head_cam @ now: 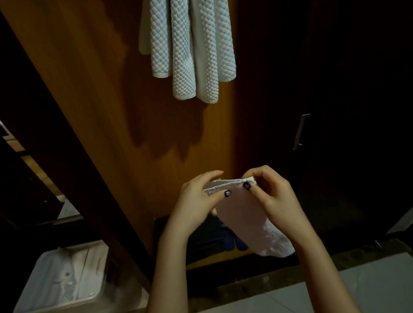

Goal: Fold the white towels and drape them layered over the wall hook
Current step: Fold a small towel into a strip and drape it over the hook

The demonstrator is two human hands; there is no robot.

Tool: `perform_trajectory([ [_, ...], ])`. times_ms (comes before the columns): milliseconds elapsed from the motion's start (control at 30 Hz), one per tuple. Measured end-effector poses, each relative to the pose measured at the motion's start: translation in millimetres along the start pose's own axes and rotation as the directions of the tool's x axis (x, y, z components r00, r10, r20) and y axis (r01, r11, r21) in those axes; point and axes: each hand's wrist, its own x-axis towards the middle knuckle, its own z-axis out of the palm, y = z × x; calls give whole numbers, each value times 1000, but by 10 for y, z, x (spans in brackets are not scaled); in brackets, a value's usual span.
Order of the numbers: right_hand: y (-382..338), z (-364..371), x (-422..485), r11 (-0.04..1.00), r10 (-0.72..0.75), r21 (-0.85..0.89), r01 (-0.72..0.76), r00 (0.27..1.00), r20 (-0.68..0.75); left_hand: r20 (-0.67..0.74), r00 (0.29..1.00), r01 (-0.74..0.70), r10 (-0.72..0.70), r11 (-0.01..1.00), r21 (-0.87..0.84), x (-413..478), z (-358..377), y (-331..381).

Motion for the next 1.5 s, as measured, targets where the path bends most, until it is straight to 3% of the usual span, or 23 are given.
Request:
perform_trajectory([
  [100,27,-84,-35,999,29,15,-30,999,35,-6,999,-48,48,999,14,30,46,42],
  [200,83,-152,-62,995,91,36,-90,995,-26,-9,993,-117,118,990,75,33,65,59],
  [400,83,-182,-46,938,264,262,-229,958,-107,20,962,-272,271,961,60,0,17,64],
  [533,4,-99,-16,939,224,298,-173,963,-147,-11,947,-320,321,947,43,-40,-54,75],
  [900,-199,174,236,905,119,412,-107,993,-3,-132,908,-412,397,903,-121,-62,-290,273],
  [1100,-285,259,331,833,102,540,-118,993,59,-212,888,-448,408,873,-194,-79,-444,309],
  [1500,-368,281,293,895,33,446,-31,999,3,-233,904,-411,360,880,-238,-75,-568,240],
])
